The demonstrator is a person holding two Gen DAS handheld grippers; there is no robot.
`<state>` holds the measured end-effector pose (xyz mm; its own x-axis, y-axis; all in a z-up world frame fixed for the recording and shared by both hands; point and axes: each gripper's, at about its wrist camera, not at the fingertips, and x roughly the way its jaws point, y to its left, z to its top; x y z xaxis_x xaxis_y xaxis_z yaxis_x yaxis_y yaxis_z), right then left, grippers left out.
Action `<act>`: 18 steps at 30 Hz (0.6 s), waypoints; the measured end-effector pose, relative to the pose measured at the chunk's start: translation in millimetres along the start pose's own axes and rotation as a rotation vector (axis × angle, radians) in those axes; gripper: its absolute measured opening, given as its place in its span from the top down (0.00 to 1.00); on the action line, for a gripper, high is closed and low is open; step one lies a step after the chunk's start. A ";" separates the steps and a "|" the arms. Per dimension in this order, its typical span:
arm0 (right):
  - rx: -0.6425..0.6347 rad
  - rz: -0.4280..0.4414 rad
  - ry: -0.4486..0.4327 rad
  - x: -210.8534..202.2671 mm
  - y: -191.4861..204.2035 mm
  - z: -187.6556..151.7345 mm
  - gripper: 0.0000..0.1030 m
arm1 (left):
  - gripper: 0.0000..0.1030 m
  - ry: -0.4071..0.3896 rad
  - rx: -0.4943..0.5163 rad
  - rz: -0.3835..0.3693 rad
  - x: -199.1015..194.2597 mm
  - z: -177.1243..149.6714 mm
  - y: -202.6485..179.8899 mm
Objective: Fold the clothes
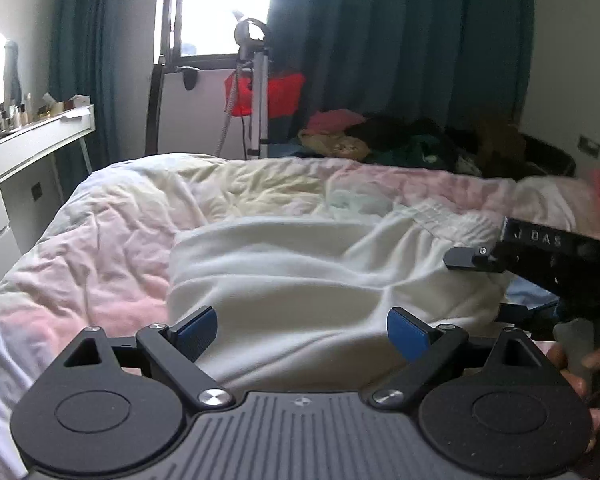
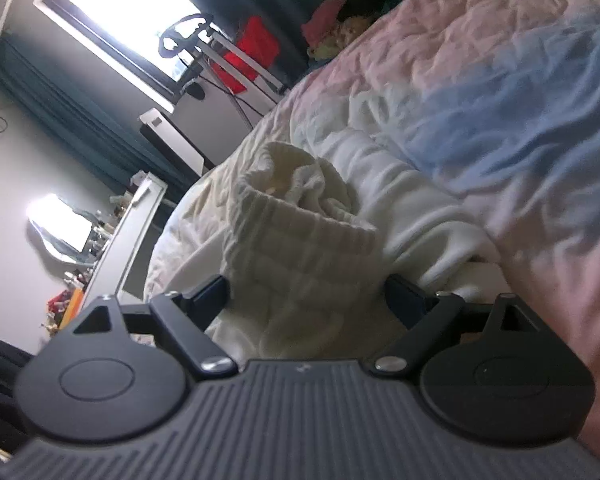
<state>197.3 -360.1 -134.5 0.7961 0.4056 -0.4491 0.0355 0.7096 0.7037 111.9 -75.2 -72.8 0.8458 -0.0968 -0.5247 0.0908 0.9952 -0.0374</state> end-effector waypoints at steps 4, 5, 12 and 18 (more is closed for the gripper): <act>-0.077 0.065 -0.162 -13.2 15.8 -5.1 0.22 | 0.09 -0.006 -0.019 0.019 -15.3 -0.7 10.4; -0.106 0.071 -0.173 -12.5 20.1 -5.6 0.22 | 0.09 -0.002 -0.028 0.015 -14.3 -0.2 13.2; -0.109 -0.069 -0.035 24.4 10.6 -9.4 0.22 | 0.09 -0.003 -0.082 0.006 -13.2 2.2 26.3; -0.235 -0.151 -0.080 17.4 31.6 -8.1 0.57 | 0.09 0.002 -0.160 -0.011 -17.5 1.6 40.2</act>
<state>207.4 -325.9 -124.5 0.8378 0.2449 -0.4879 0.0240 0.8763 0.4811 101.5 -33.6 -63.8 0.8442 -0.1083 -0.5249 0.0153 0.9839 -0.1783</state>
